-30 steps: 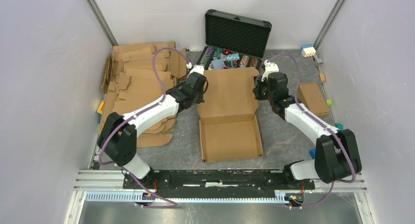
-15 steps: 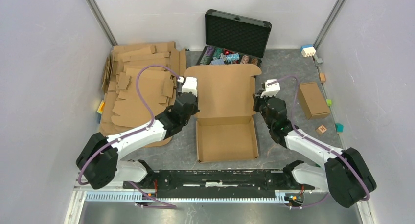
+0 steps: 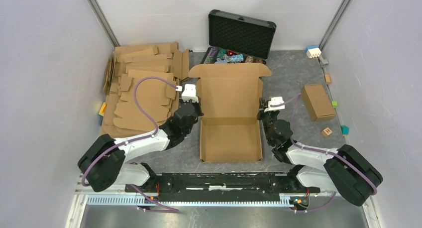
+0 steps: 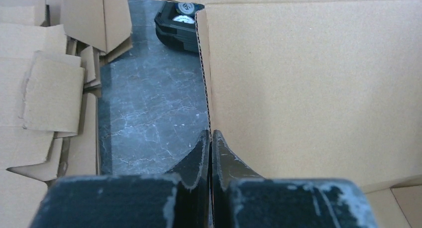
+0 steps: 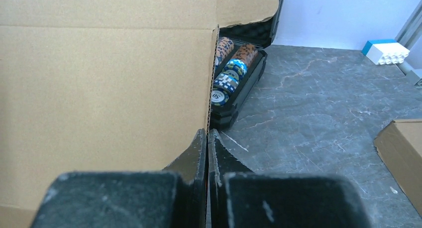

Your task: Fold the paper box

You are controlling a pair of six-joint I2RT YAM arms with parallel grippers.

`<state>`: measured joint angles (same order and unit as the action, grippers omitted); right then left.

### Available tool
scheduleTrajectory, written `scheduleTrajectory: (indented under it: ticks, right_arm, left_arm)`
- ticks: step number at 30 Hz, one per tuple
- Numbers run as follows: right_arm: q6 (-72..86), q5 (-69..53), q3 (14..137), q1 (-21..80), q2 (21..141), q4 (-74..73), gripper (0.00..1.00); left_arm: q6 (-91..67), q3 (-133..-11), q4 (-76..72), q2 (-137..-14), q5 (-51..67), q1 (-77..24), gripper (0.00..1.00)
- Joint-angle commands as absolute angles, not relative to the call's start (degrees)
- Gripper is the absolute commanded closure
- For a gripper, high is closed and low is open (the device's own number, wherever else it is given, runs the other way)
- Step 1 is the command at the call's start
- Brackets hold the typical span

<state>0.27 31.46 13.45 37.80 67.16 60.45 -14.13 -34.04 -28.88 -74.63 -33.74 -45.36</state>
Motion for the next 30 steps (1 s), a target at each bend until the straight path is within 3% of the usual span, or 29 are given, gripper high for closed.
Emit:
scheduleTrajectory:
  ticks: [1, 5, 9, 13, 24, 30]
  right_arm:
    - [-4.28, 32.92, 11.76, 38.98, 68.29, 72.68, 0.98]
    - [-1.29, 31.69, 12.06, 39.02, 68.02, 69.29, 0.86]
    - [0.66, 27.24, 17.11, 39.05, 65.73, 55.2, 0.76]
    - [2.81, 22.53, 23.0, 39.02, 64.87, 40.45, 0.71]
    - [6.68, 27.4, 27.67, 38.27, 63.25, 27.18, 0.58]
    - [8.54, 19.27, 32.13, 34.1, 60.07, 17.0, 0.38]
  left_arm:
    - [-15.08, -32.31, -38.82, -75.05, -32.89, -45.83, 0.98]
    - [-16.46, -32.96, -38.16, -75.16, -32.76, -46.23, 0.98]
    - [-16.26, -33.18, -37.11, -74.59, -32.75, -46.25, 0.96]
    - [-16.44, -34.44, -34.6, -74.6, -29.8, -46.23, 0.95]
    - [-19.6, -40.42, -21.25, -75.28, -31.22, -46.23, 0.91]
    - [-18.77, -41.29, -19.25, -75.93, -34.71, -46.23, 0.93]
